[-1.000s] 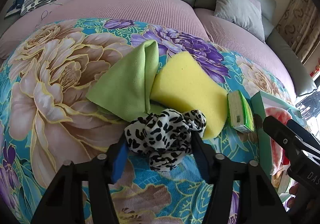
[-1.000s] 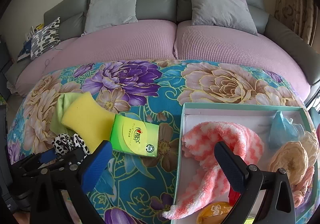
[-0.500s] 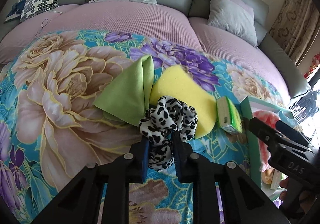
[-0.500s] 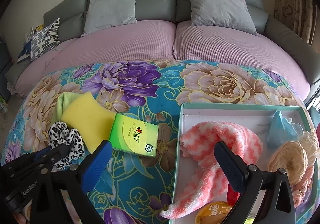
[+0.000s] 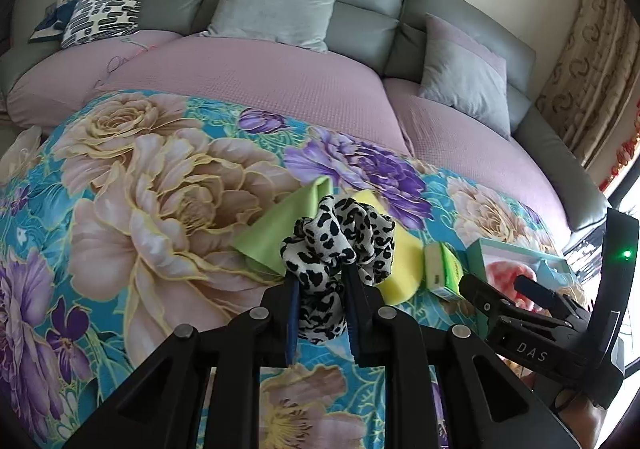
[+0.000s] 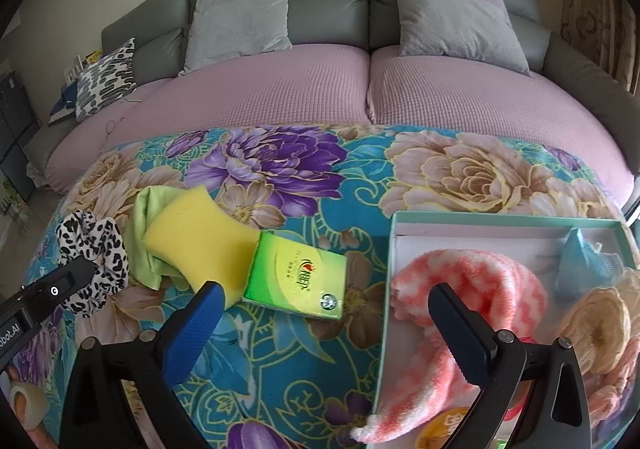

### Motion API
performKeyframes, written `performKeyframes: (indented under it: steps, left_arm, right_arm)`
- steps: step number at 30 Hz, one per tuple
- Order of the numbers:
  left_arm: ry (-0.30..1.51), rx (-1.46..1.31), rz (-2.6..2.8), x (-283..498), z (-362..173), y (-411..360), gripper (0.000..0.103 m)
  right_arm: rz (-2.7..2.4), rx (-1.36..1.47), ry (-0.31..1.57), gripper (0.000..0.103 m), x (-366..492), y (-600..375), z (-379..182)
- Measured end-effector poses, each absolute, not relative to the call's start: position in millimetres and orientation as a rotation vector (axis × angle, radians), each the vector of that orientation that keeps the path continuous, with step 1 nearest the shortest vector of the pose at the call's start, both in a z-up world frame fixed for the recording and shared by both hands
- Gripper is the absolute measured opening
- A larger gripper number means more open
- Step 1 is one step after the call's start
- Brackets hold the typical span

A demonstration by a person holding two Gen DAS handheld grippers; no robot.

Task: Organize soft objects
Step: 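Grasp the leopard scrunchie with left tool while right tool grasps the green tissue pack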

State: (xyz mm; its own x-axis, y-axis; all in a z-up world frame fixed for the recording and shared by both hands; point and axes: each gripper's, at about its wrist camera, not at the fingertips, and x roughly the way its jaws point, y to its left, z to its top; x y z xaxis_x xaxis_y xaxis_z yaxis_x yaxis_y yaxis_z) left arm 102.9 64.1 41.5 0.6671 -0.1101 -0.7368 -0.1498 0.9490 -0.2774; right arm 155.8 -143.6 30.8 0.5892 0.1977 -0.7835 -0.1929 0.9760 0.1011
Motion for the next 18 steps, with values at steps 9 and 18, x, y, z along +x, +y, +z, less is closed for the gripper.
performKeyframes:
  steps: [9, 18]
  left_arm:
    - [0.861, -0.351, 0.037, 104, 35, 73, 0.021]
    - [0.877, -0.361, 0.042, 104, 29, 76, 0.021]
  right_arm:
    - [0.304, 0.068, 0.946, 0.103, 164, -131, 14]
    - [0.307, 0.098, 0.963, 0.101, 171, -129, 2]
